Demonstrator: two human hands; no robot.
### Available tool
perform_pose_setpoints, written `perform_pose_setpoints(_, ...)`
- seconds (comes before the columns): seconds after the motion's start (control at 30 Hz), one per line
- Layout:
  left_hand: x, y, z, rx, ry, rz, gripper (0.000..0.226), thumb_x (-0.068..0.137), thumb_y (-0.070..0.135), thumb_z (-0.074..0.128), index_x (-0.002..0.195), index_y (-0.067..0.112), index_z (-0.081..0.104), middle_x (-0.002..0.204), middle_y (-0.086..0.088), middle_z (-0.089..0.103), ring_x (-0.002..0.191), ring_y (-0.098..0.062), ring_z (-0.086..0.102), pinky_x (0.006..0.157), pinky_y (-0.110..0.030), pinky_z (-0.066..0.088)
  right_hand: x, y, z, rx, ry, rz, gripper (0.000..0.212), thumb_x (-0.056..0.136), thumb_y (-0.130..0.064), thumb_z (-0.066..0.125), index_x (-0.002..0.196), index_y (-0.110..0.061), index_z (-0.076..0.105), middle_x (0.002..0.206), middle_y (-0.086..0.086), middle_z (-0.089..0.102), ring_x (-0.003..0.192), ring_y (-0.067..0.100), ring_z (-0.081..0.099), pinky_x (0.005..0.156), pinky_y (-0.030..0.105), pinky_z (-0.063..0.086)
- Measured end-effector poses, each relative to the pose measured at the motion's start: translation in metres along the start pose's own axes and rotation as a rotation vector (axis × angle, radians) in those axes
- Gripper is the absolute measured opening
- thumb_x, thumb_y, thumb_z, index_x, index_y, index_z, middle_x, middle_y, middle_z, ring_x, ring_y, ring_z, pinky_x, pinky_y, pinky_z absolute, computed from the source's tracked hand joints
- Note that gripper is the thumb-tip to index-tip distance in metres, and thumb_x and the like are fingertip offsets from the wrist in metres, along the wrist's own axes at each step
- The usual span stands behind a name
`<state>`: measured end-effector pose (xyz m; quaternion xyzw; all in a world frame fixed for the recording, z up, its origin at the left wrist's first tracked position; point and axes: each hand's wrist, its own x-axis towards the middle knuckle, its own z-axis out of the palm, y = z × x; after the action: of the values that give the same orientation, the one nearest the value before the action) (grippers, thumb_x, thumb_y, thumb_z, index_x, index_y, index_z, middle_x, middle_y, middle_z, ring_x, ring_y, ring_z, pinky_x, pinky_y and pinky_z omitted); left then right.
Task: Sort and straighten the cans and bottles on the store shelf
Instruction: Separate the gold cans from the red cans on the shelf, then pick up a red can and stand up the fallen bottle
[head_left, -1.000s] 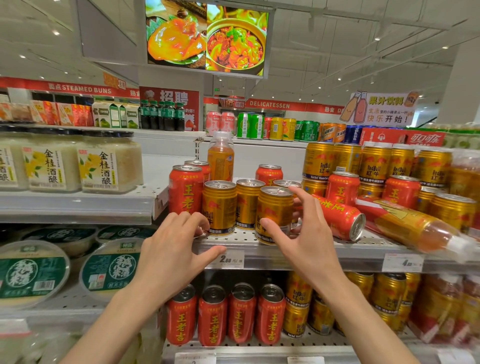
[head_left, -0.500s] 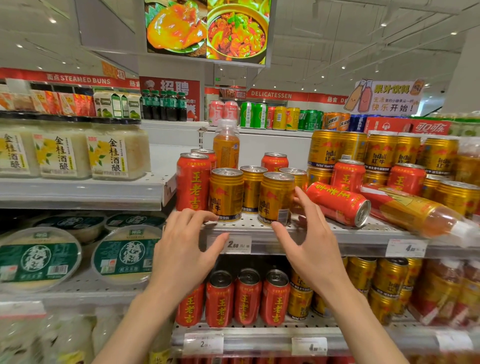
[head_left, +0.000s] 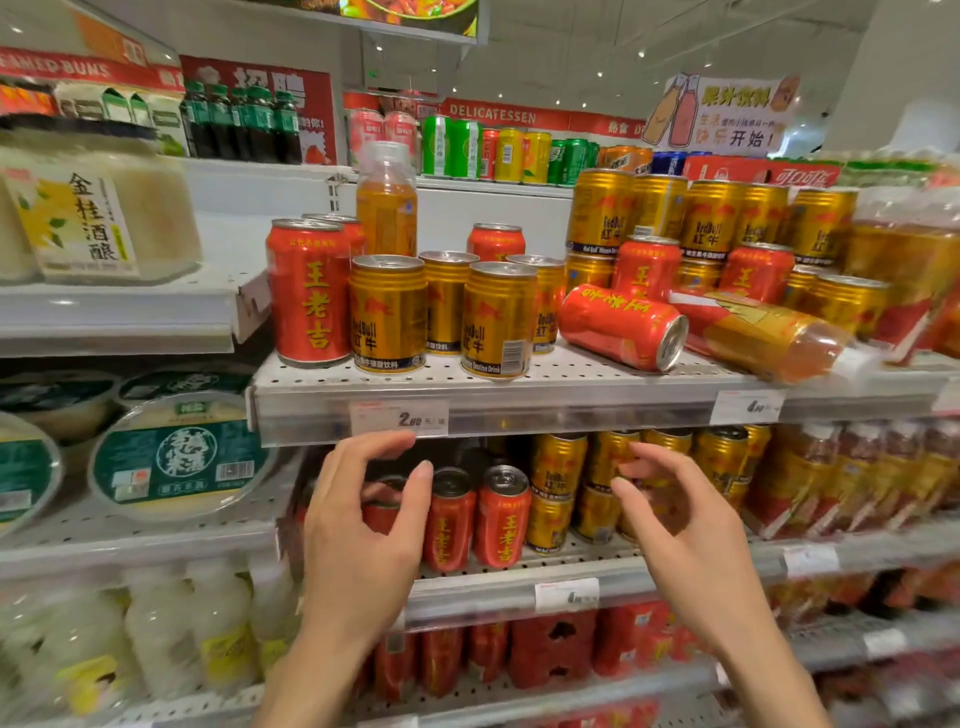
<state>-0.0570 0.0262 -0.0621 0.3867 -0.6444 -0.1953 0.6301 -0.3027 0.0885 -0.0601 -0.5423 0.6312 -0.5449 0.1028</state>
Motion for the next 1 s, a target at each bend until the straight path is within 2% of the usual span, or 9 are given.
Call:
perform_pose_setpoints(0.1,-0.008,0.005,0.022,-0.013,-0.072,-0.079,0.026,0.090,0.015,0.071,0.111,0.029,0.063,0.104,0.013,0.068,0.101,-0.008,0.064,0.077,-0.009,0.047,0.003,0.011,-0.015,0.056,0.000,0.033,0.031,0.094,-0.025,0.067,0.124,-0.030,0.061,0.103,-0.010,0.069,0.087,0.004,0.064,0.074,0.013,0.053)
perform_pose_setpoints(0.2,-0.010,0.016,0.047,0.027,-0.097,-0.077,0.026,0.090,0.014,0.071,0.110,0.028,0.063,0.099,0.012,0.069,0.096,-0.007,0.065,0.075,-0.007,0.046,0.012,0.025,-0.034,0.078,-0.019,0.029,0.027,0.095,-0.023,0.066,0.121,-0.029,0.063,0.099,-0.008,0.069,0.086,0.005,0.063,0.074,0.013,0.052)
perform_pose_setpoints(0.3,-0.013,0.029,0.075,0.028,-0.082,-0.091,0.025,0.090,0.016,0.071,0.109,0.030,0.063,0.097,0.012,0.070,0.095,-0.007,0.065,0.075,-0.010,0.047,0.025,0.042,-0.056,0.082,-0.042,0.022,0.025,0.095,-0.025,0.065,0.120,-0.029,0.064,0.096,-0.010,0.069,0.085,0.005,0.063,0.073,0.016,0.053)
perform_pose_setpoints(0.5,-0.019,0.058,0.143,0.045,-0.058,-0.098,0.026,0.091,0.020,0.070,0.111,0.034,0.063,0.098,0.012,0.072,0.095,-0.009,0.067,0.079,-0.023,0.054,0.064,0.074,-0.112,0.086,-0.101,-0.020,0.024,0.094,-0.028,0.067,0.118,-0.034,0.064,0.093,-0.024,0.068,0.086,0.002,0.063,0.071,0.009,0.049)
perform_pose_setpoints(0.6,-0.019,0.070,0.163,0.081,-0.033,-0.082,0.026,0.089,0.021,0.071,0.110,0.035,0.062,0.097,0.012,0.071,0.093,-0.010,0.067,0.079,-0.023,0.053,0.079,0.083,-0.130,0.072,-0.125,-0.047,0.023,0.093,-0.031,0.068,0.116,-0.034,0.064,0.090,-0.018,0.070,0.084,0.003,0.064,0.070,0.010,0.049)
perform_pose_setpoints(0.8,-0.012,0.084,0.179,0.224,0.005,0.051,0.023,0.090,0.023,0.069,0.112,0.028,0.063,0.102,0.014,0.068,0.093,-0.011,0.065,0.076,-0.025,0.052,0.097,0.092,-0.148,-0.006,-0.148,-0.112,0.015,0.092,-0.038,0.067,0.105,-0.030,0.064,0.086,-0.008,0.070,0.078,0.007,0.064,0.069,0.025,0.053)
perform_pose_setpoints(0.9,0.002,0.087,0.176,0.377,0.000,0.206,0.025,0.090,0.029,0.065,0.113,0.023,0.063,0.107,0.012,0.062,0.098,-0.009,0.060,0.081,-0.025,0.050,0.093,0.086,-0.147,-0.012,-0.181,-0.185,0.024,0.094,-0.032,0.066,0.117,-0.033,0.062,0.096,-0.016,0.067,0.085,0.005,0.064,0.073,0.015,0.051)
perform_pose_setpoints(1.0,0.021,0.087,0.168,0.521,-0.034,0.315,0.028,0.088,0.028,0.067,0.114,0.018,0.064,0.111,0.007,0.060,0.106,-0.012,0.054,0.086,-0.025,0.044,0.088,0.077,-0.137,-0.084,-0.186,-0.310,0.030,0.095,-0.034,0.065,0.125,-0.033,0.060,0.103,-0.022,0.064,0.097,0.000,0.062,0.083,0.015,0.048)
